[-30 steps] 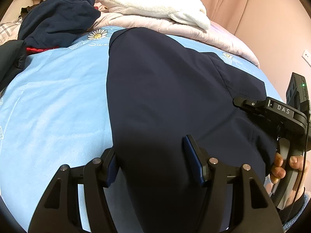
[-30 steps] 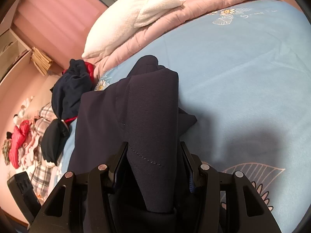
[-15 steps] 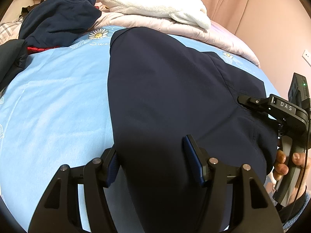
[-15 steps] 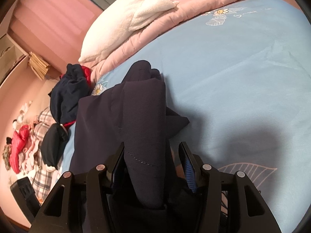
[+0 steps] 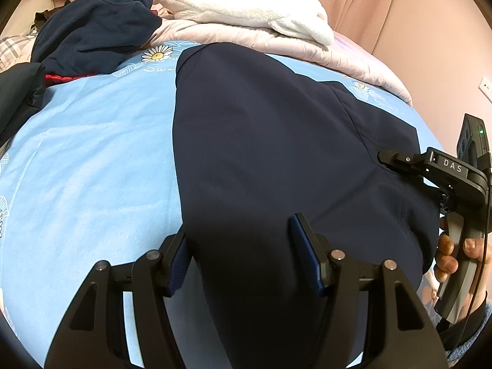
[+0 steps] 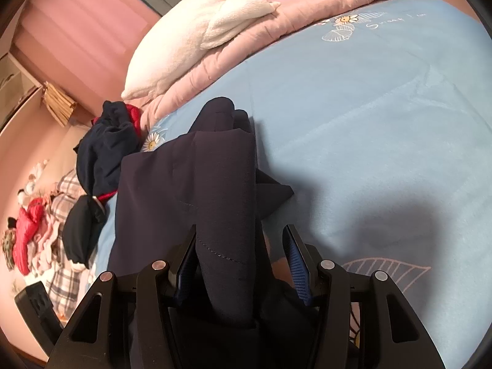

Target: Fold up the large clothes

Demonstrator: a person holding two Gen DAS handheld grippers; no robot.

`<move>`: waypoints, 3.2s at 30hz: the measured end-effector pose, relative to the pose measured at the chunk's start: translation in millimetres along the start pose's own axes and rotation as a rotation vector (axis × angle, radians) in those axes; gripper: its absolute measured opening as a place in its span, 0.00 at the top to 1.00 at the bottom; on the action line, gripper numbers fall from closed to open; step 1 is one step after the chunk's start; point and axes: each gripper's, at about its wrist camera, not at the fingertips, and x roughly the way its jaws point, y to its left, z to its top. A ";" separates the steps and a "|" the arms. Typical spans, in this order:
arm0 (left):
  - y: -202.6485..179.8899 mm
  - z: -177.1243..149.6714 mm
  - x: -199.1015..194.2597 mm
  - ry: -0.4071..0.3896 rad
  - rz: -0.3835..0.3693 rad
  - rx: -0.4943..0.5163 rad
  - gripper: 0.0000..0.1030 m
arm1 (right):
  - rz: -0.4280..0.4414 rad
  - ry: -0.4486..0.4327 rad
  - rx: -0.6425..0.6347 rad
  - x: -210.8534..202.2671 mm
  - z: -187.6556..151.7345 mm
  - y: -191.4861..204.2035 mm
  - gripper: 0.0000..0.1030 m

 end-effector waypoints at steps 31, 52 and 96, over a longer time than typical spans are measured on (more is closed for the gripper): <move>11.9 -7.4 -11.1 0.004 0.017 -0.004 0.37 | -0.017 -0.006 0.031 -8.0 -1.4 -4.5 0.49; 18.4 -9.1 -15.8 0.014 0.041 0.005 0.37 | -0.028 0.008 0.045 -13.5 -5.0 -6.5 0.48; 51.0 21.3 -32.1 -0.020 0.091 -0.103 0.24 | -0.171 -0.180 -0.214 -88.7 -15.2 11.2 0.48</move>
